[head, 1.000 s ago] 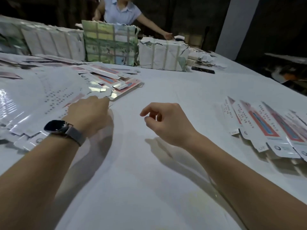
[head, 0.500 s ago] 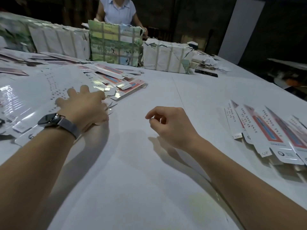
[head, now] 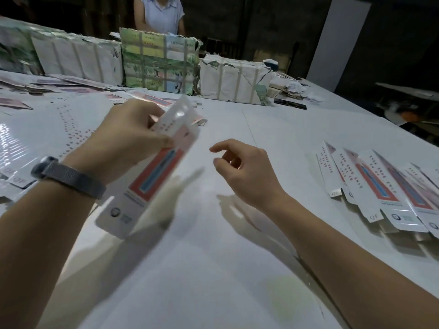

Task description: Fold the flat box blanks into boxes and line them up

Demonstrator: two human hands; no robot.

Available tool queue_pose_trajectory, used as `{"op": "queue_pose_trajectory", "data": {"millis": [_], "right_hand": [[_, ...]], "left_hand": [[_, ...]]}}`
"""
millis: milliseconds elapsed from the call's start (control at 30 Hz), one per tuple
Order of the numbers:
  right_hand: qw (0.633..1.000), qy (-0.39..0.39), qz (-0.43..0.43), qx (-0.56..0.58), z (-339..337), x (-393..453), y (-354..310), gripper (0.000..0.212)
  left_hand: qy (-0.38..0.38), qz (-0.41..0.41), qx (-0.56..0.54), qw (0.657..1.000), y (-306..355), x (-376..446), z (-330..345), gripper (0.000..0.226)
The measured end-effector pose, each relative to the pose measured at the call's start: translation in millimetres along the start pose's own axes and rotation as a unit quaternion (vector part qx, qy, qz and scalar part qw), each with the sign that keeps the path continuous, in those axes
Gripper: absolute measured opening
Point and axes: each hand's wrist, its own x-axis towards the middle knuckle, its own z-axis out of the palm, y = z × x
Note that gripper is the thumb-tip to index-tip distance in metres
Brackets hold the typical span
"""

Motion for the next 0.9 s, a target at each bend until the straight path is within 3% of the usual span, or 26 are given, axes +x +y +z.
{"op": "queue_pose_trajectory", "data": {"millis": [67,167,333,433,533,633,733,900], "right_hand": [[0.999,0.037,-0.009,0.023,-2,2,-3,0.028],[0.996,0.068,-0.011,0.059,-8,6,-5,0.039],[0.997,0.067,0.018,0.015,-12,8,-2,0.042],[0.996,0.083,0.021,0.024,-11,7,-2,0.036],[0.989,0.067,0.077,0.111,-12,6,-4,0.024],[0.978,0.055,0.114,0.165,-18,9,-6,0.011],[0.958,0.010,0.186,0.220,-27,13,-8,0.014],[0.950,-0.067,0.222,0.211,-44,18,-9,0.040]], "left_hand": [[-0.064,0.018,-0.099,0.993,14,-8,8,0.014],[-0.168,0.014,-0.224,0.960,25,-15,30,0.019],[-0.227,-0.021,-0.319,0.920,21,-18,55,0.027],[-0.247,-0.044,-0.383,0.889,25,-15,61,0.033],[-0.254,-0.084,-0.451,0.851,29,-18,61,0.021],[-0.333,-0.108,-0.500,0.792,24,-22,61,0.052],[-0.358,-0.118,-0.472,0.797,22,-22,62,0.070],[-0.397,-0.110,-0.452,0.791,30,-29,63,0.064]]}}
